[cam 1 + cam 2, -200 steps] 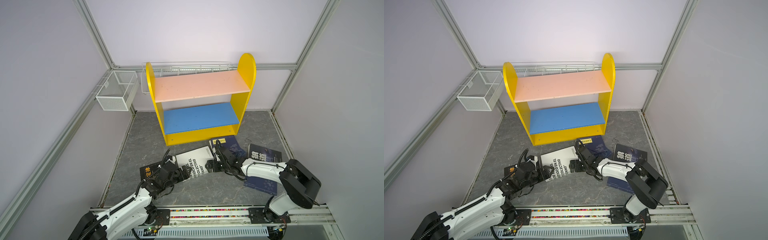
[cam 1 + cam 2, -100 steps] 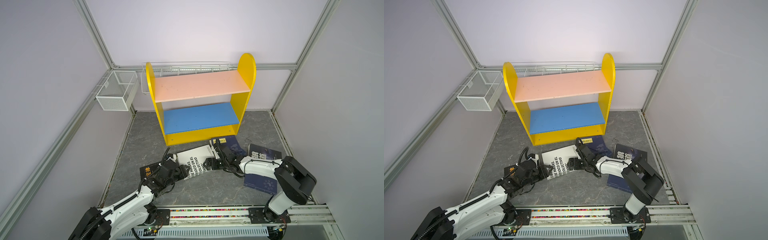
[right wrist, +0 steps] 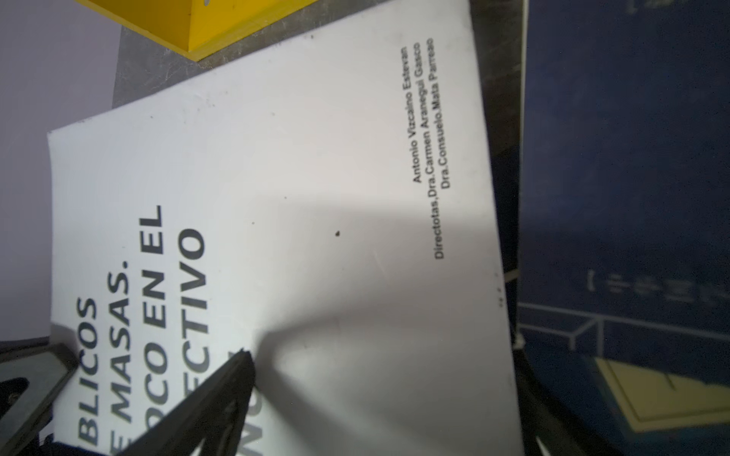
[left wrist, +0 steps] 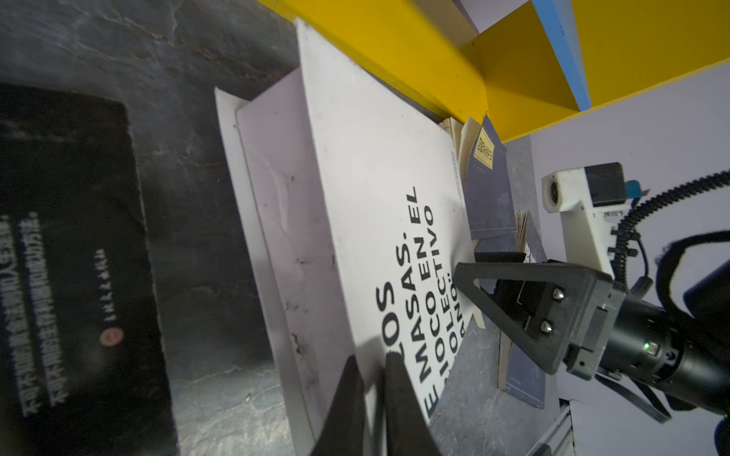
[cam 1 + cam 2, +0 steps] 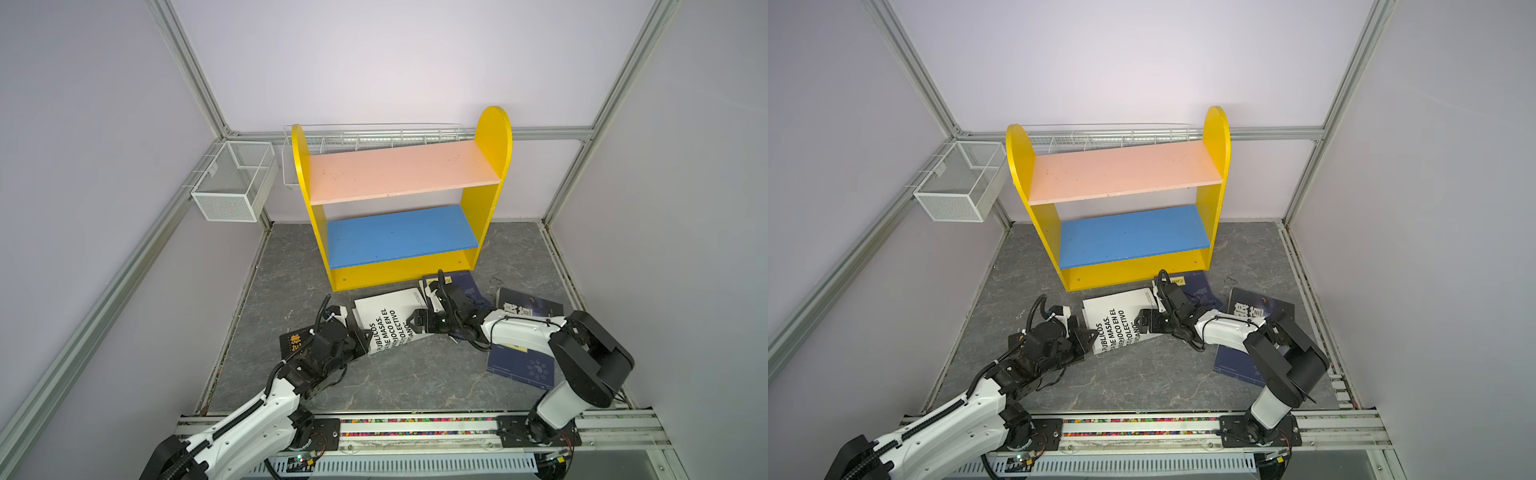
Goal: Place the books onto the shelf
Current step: 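Grasp the white book's edges with both grippers and lift it upright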
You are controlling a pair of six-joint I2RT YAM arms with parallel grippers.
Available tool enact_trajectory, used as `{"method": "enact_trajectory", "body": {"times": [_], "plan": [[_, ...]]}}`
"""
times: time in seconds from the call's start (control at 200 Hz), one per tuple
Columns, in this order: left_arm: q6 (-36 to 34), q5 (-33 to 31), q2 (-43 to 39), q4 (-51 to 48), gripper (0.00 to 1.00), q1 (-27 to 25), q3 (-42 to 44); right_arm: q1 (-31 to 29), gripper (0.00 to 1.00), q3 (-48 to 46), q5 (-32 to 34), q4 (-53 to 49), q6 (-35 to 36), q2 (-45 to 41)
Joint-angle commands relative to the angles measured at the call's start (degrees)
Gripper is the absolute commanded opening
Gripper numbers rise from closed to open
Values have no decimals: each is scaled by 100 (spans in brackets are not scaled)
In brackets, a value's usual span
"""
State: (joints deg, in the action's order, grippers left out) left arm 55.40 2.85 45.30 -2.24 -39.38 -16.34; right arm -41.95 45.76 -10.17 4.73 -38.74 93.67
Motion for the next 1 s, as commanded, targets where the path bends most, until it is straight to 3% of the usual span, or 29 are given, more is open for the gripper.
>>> {"method": "enact_trajectory", "body": {"times": [0.0, 0.08, 0.125, 0.4, 0.605, 0.715, 0.835, 0.995], "plan": [[93, 675, -145, 721, 2, -140, -315, -152, 93, 12, -689, 468, -184, 126], [144, 690, -159, 730, 0, -141, -326, -122, 99, -4, -716, 494, -180, 73], [178, 702, -178, 730, 0, -141, -343, -88, 89, -36, -757, 566, -195, 24], [-13, 865, -530, 29, 0, -136, -940, 464, 89, -267, -1266, 866, -307, -530], [-536, 939, -630, -1179, 0, -132, -1978, 1103, 89, -471, -1865, 585, -198, -1638], [-811, 1100, -510, -1570, 0, -106, -2531, 1645, 89, -636, -2514, 594, -230, -2302], [-934, 1364, -335, -1607, 0, -20, -2974, 2078, 89, -662, -3068, 355, -16, -2906], [-1002, 1612, 40, -1454, 0, 70, -3291, 2389, 89, -690, -3052, 15, 170, -3175]]}}
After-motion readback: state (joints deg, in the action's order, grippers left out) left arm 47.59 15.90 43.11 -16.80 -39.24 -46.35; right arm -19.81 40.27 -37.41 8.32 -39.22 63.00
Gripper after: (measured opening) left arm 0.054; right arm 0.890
